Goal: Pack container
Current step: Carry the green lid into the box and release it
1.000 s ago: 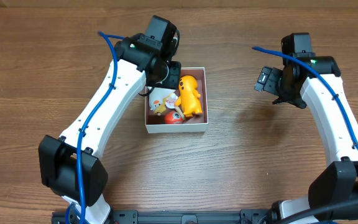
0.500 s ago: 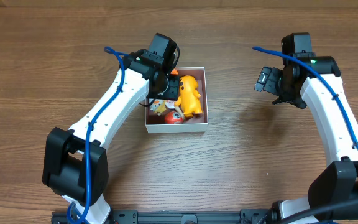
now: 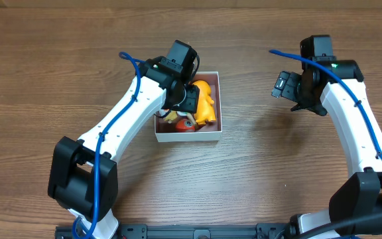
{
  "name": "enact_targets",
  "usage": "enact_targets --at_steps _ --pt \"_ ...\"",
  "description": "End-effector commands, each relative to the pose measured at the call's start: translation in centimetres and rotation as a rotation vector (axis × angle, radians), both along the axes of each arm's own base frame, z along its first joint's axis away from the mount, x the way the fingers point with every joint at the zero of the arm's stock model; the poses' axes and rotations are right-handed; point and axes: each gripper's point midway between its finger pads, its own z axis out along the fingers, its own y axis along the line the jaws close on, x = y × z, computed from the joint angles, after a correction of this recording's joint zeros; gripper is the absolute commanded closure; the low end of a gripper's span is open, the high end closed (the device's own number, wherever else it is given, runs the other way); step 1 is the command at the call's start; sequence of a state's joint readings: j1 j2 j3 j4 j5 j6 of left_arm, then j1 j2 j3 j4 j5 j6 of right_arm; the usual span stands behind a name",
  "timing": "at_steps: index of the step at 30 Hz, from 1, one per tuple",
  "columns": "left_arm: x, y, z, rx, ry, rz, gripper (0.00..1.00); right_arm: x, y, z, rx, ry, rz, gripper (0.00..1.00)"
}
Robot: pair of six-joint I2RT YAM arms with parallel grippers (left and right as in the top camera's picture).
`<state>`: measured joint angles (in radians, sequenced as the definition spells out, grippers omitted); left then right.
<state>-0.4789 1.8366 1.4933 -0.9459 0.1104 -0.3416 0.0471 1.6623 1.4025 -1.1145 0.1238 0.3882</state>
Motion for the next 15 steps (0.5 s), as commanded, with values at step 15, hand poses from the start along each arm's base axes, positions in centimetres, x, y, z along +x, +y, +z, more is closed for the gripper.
enact_targets --at_steps 15 --pt "0.8 1.3 -0.7 0.087 -0.033 0.029 0.42 0.6 -0.3 0.6 -0.013 -0.022 -0.004 0.0"
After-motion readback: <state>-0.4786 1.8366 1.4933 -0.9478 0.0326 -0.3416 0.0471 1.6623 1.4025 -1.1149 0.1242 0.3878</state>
